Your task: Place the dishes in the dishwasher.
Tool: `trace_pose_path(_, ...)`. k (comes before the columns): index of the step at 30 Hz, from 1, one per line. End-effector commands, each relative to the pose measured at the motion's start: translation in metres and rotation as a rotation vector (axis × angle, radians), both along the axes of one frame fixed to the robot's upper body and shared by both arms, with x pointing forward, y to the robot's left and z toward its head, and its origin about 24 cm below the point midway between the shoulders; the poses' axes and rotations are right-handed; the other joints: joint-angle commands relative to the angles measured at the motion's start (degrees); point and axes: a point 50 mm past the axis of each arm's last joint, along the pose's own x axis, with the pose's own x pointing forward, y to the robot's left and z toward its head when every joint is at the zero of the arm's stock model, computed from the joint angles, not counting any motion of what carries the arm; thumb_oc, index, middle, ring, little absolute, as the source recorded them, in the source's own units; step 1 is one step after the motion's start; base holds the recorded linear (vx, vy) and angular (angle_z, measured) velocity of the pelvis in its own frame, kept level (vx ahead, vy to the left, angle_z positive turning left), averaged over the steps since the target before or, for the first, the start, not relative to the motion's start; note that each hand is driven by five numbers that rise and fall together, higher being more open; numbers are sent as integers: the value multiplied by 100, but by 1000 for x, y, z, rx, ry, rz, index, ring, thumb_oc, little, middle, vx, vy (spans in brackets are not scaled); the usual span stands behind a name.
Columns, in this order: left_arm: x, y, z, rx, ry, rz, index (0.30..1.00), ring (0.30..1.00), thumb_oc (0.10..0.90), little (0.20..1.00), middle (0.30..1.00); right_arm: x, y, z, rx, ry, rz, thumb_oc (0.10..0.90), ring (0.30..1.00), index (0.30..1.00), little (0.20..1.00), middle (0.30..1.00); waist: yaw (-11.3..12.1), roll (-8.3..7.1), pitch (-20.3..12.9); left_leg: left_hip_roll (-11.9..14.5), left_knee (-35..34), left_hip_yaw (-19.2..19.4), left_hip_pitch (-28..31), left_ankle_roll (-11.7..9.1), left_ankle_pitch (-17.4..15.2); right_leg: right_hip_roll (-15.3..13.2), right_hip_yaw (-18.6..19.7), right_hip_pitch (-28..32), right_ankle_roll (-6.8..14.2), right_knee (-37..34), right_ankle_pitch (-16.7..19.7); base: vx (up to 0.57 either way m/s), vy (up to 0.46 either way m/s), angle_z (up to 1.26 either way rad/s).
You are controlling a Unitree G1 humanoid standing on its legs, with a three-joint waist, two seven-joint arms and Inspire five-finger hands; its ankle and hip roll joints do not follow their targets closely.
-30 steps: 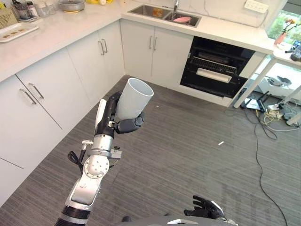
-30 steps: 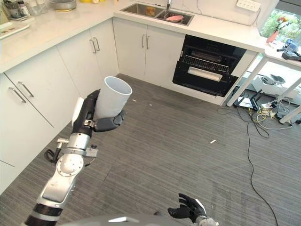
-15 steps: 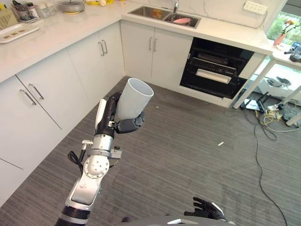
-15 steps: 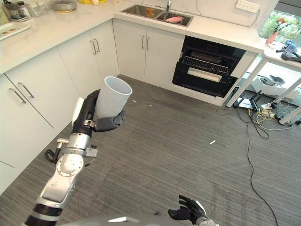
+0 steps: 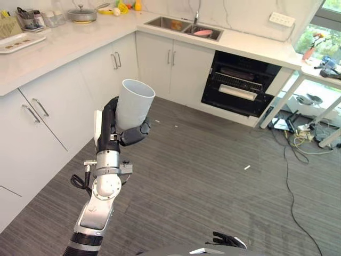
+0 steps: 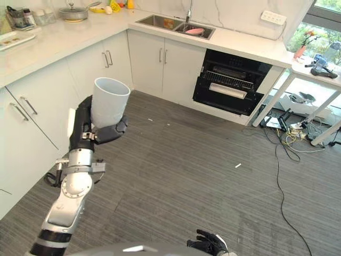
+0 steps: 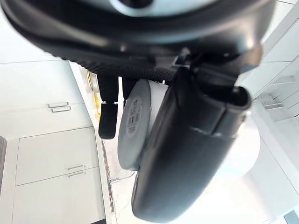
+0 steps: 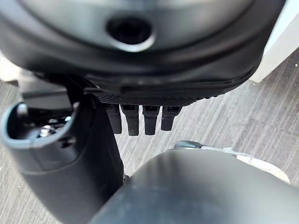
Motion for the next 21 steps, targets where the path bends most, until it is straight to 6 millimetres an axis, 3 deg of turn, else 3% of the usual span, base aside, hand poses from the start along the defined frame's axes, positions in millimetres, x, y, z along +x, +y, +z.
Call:
trace_pose_path(1, 10, -4, 61, -25, -343, -41, 300, 300, 400, 300, 300, -3, -5, 0, -2, 10, -14, 800, 900, 900, 900, 900, -37, 85, 2, -255, 26, 259, -8, -8, -152, 195, -132, -77, 84, 118, -211, 46, -79, 7)
trace_pose_path(4, 10, -2, 62, -28, -348, -35, 300, 300, 400, 300, 300, -1, -6, 1, -15, -2, -24, 800, 900, 900, 900, 900, -26, 77, 35, -255, 56, 218, 24, -16, -152, 211, -126, -41, 61, 118, -235, 27, -62, 5)
trace_pose_path(6, 8, 3, 60, -37, -343, -18, 300, 300, 400, 300, 300, 5, -11, 2, -33, -36, -65, 800, 900, 900, 900, 900, 2, 1, 206, -381, 1046, 191, -334, -76, -274, 126, -68, 14, 7, 118, -202, -15, -80, 6)
trace_pose_path(9, 7, 5, 61, -55, -356, -15, 300, 300, 400, 300, 300, 8, -16, 4, -45, -58, -92, 800, 900, 900, 900, 900, 86, -139, 485, -458, 2906, 245, -1253, -349, 178, -10, -47, 128, -66, 118, -171, 3, -101, 17)
trace_pose_path(11, 6, 3, 61, -62, -357, -29, 300, 300, 400, 300, 300, 12, -16, 5, -56, -65, -74, 800, 900, 900, 900, 900, 248, -193, 608, -607, 3428, 204, -1741, -341, 259, -35, -62, 218, -99, 118, -226, 96, -81, 35)
trace_pose_path(14, 4, 7, 55, -66, -325, -11, 300, 300, 400, 300, 300, 8, -14, 3, -79, -28, -49, 800, 900, 900, 900, 900, 373, -58, 487, -293, 2007, 556, -1944, -121, 134, 60, -73, 432, 26, 118, -466, 296, 74, -7)
trace_pose_path(17, 0, 11, 47, -59, -291, 7, 300, 300, 400, 300, 300, -1, -15, 1, -91, 4, -44, 800, 900, 900, 900, 900, 621, -3, 425, 0, 266, 699, -2040, -229, 666, 73, 94, 790, 123, 118, -804, 368, 121, 2)
trace_pose_path(19, -2, 12, 48, -57, -298, 16, 300, 300, 400, 300, 300, 0, -16, 1, -93, 3, -41, 800, 900, 900, 900, 900, 713, 13, 413, 48, 102, 604, -2225, -299, 702, 85, 195, 904, 138, 118, -908, 275, 69, -7)
trace_pose_path(21, -3, 16, 49, -66, -310, 50, 300, 300, 400, 300, 300, -1, -15, 1, -94, 7, -42, 800, 900, 900, 900, 900, 777, 56, 318, 263, 31, 672, -2300, -440, 1004, 92, 486, 1203, 143, 118, -1124, 531, 222, -47)
